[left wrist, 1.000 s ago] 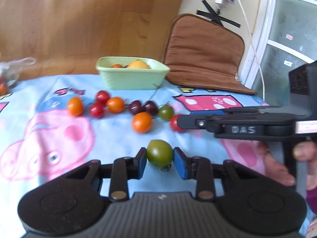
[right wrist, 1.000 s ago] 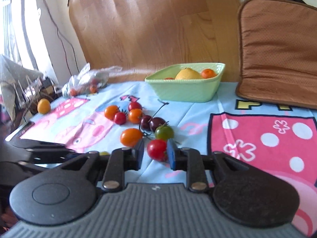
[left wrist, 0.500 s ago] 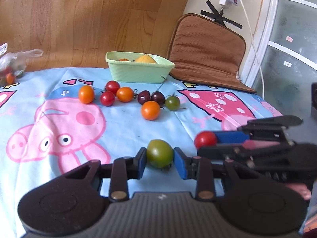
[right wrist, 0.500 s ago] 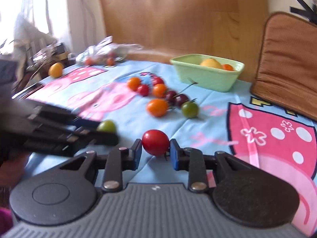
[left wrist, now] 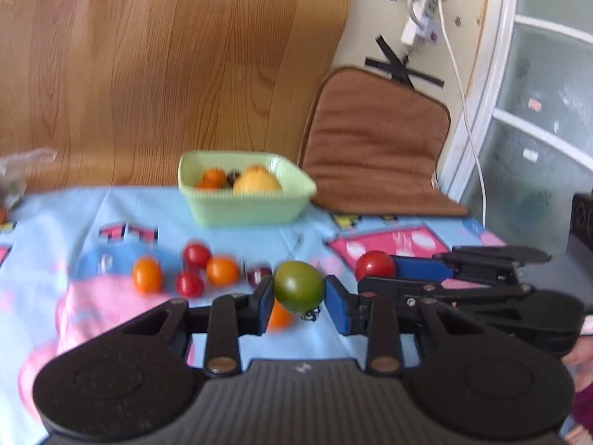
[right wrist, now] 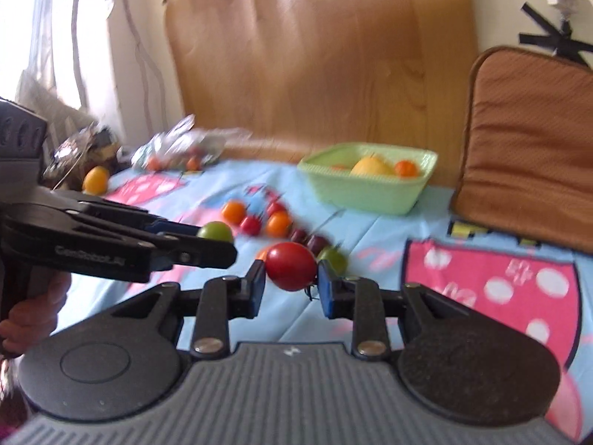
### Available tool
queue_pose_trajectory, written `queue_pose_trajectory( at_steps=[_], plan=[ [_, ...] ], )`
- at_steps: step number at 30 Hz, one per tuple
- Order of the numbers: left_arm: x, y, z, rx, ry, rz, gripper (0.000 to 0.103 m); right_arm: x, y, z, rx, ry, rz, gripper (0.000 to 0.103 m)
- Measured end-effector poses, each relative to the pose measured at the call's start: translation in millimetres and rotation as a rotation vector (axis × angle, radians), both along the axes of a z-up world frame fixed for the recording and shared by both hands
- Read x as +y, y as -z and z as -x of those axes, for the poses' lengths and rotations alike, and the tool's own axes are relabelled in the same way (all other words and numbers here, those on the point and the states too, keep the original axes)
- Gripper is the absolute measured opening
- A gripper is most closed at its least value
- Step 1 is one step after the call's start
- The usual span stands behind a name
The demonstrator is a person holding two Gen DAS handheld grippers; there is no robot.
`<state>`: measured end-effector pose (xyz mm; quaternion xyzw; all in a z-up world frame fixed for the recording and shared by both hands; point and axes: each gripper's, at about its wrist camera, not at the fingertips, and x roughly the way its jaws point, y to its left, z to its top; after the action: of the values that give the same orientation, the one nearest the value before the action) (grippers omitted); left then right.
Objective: Organize fruits
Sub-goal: 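Grasp a green tomato with the left tool while the right tool grasps a red cherry tomato, then drop both tomatoes into the green bowl by opening both tools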
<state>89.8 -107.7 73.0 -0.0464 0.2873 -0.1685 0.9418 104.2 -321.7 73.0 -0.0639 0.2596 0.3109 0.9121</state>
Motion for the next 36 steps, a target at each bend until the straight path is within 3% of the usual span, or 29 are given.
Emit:
queue_pose_trajectory(
  at_steps=[6,13,20,22,25,29,36],
  plan=[
    [9.3,-16.6,-93.1,0.011,-0.054,0.047,0.03,7.6,-2.9,-73.1,-0.044,0.12,-0.061,0.033],
    [14.7,3.3,-178.2,0.079,-0.122,0.028,0.03,13.2,9.7,-142.7,-0.047,0.178,-0.044,0.033],
    [16.8,28.6,-222.4,0.151,-0.154,0.026,0.03,14.6,27.9,-169.6,-0.023,0.21,-0.016,0.034],
    [14.5,31.2,-228.1,0.159,-0.156,0.018,0.039,15.8,30.9,-168.6,-0.033,0.209,-0.007,0.035],
    [16.2,27.9,-223.3,0.143,-0.171,0.026,0.043,14.0,28.1,-164.2,-0.061,0.211,-0.017,0.045],
    [23.7,10.7,-199.9,0.123,-0.177,0.06,0.043,7.3,15.7,-153.4,-0.068,0.216,-0.055,0.045],
    [32.8,2.6,-91.3,0.038,-0.085,0.078,0.043,-10.3,5.4,-85.8,-0.033,0.087,-0.038,0.045]
  ],
)
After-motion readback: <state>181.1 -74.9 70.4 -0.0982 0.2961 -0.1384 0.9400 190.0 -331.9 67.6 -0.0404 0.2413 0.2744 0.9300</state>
